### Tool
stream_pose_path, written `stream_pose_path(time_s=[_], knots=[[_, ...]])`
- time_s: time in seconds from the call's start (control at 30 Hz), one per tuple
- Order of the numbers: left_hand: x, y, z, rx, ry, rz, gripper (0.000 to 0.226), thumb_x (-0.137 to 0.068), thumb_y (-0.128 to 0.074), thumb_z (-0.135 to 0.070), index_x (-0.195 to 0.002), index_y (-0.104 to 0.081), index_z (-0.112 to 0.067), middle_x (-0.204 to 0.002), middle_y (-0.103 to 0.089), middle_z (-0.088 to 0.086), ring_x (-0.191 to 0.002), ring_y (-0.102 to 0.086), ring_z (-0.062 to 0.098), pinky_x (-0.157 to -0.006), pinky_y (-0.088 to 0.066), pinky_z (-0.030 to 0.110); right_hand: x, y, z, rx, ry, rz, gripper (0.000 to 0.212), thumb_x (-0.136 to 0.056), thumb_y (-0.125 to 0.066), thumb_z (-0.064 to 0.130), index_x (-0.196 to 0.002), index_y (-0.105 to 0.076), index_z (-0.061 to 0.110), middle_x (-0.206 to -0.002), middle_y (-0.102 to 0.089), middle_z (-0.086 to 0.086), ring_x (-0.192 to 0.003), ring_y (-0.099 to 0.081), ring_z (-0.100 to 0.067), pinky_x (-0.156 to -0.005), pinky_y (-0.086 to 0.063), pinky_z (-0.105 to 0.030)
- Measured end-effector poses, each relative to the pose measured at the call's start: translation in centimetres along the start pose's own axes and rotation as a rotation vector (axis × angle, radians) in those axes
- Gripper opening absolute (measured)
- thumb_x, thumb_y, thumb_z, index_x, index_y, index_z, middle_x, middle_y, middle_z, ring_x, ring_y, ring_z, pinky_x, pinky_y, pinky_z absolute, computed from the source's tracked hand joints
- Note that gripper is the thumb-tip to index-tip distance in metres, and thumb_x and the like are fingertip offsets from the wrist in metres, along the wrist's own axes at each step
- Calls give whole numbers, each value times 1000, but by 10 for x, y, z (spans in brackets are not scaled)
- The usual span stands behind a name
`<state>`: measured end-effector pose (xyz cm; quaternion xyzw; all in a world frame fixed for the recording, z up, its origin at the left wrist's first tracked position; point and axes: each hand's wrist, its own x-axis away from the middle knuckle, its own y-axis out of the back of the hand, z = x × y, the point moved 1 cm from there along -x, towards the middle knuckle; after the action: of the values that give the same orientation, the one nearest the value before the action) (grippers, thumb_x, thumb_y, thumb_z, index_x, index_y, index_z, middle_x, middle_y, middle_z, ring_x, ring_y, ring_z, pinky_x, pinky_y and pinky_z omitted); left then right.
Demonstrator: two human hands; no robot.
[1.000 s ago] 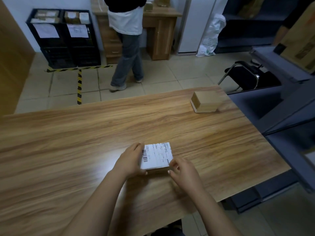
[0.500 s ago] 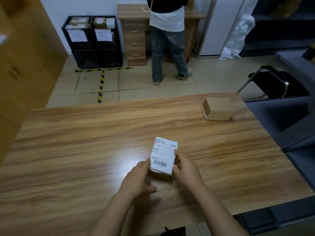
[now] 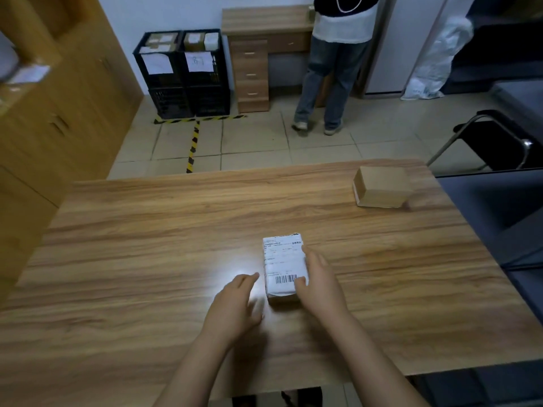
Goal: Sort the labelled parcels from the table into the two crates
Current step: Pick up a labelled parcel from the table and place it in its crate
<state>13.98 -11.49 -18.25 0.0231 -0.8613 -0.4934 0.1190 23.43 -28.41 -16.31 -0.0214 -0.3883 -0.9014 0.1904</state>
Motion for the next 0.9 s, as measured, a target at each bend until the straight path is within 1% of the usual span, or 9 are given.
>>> stream_pose_path(time_s=[0.07,0.17,0.27,0.33,0.43,0.53,0.63,0.77,0.9], knots=[[0,4,7,-8,-12,-74,68,-80,-68,-32,-142,-44,-18,-138,-48,-1,-122,-51,21,-99,-41,31,6,-8,8,80,-2,5,76,-86,-64,27,-151,-27,12,-150,-33,-5,-138,-31,-23,-110,-27,-29],[-1,8,17,-73,-23,-145,62,-74,-75,-27,-132,-55,-16,-129,-56,2,-112,-58,26,-91,-46,36,12,-22,16,134,-98,2,108,-76,-70,58,-155,-9,16,-158,-17,-5,-144,-19,-25,-113,-24,-34],[0,8,27,-130,-40,-159,59,-65,-81,-23,-120,-63,-13,-116,-63,5,-97,-64,30,-79,-50,38,15,-38,16,154,-192,27,130,-65,-72,69,-155,6,19,-160,-9,-10,-145,-16,-29,-114,-24,-38],[1,8,33,-157,-44,-158,59,-62,-82,-22,-118,-64,-14,-113,-64,5,-94,-65,30,-76,-51,37,15,-46,14,149,-241,8,135,-62,-74,69,-155,9,18,-157,-14,-11,-141,-24,-31,-112,-29,-39],[0,9,39,-166,-40,-156,56,-67,-78,-23,-121,-63,-15,-116,-63,5,-99,-63,30,-80,-50,38,15,-54,15,129,-269,-45,132,-63,-77,59,-154,7,13,-151,-25,-10,-132,-36,-31,-104,-36,-36],[-5,15,39,-154,-64,-157,56,-70,-76,-23,-123,-61,-14,-119,-61,5,-104,-60,31,-84,-49,39,14,-54,18,97,-265,-95,127,-63,-77,49,-155,2,13,-145,-32,-9,-127,-39,-31,-98,-39,-35],[-13,35,31,-157,-113,-179,60,-72,-76,-27,-128,-57,-17,-125,-58,3,-111,-56,29,-90,-45,39,11,-43,30,57,-184,-180,126,-61,-79,45,-155,-1,14,-143,-33,-7,-128,-38,-28,-99,-39,-34],[-33,87,4,-193,-218,-327,61,-69,-80,-25,-126,-58,-17,-121,-59,4,-106,-58,29,-83,-45,38,-3,-4,68,-18,-22,-388,126,-57,-80,42,-156,-6,17,-139,-38,-5,-128,-37,-25,-104,-36,-33],[-48,159,-40,-229,-340,-585,60,-68,-83,-20,-123,-60,-11,-116,-61,8,-104,-59,32,-85,-47,41,-13,60,122,-51,176,-607,123,-58,-82,44,-155,-11,19,-141,-37,-4,-130,-38,-24,-104,-38,-35]])
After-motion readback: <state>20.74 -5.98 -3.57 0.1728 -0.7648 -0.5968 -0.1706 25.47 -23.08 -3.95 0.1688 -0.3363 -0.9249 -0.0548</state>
